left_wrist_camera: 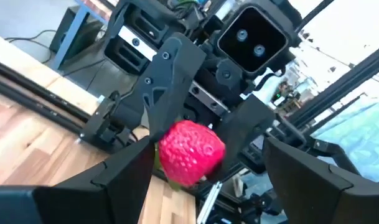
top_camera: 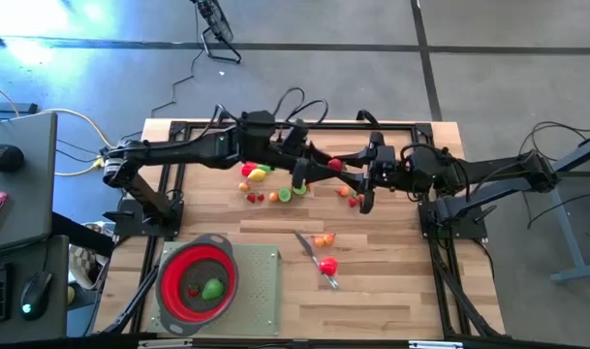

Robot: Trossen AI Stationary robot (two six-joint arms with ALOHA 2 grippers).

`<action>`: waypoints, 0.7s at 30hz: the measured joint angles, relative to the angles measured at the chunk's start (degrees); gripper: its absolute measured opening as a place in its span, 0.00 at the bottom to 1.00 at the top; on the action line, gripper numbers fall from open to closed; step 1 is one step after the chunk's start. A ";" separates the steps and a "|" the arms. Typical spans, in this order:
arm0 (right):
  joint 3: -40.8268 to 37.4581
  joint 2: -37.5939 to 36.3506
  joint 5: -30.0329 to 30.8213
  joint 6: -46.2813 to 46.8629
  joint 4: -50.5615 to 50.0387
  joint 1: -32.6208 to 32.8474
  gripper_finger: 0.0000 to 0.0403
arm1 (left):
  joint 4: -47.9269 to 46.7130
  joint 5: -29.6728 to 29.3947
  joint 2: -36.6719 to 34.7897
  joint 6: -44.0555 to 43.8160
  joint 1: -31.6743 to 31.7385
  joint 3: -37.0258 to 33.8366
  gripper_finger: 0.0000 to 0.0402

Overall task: Pick & Place Fruit
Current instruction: Put the strawberry into the red strainer bowl on the shelf

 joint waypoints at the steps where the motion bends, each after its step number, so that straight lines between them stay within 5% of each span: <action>1: 0.00 -0.04 0.08 0.03 -0.06 0.00 0.35 | 0.81 0.01 0.31 -0.01 -0.20 0.00 0.72; 21: 0.03 -0.02 1.34 -0.05 -0.62 -0.08 0.34 | 1.57 -0.80 0.38 0.03 -0.22 -0.02 0.72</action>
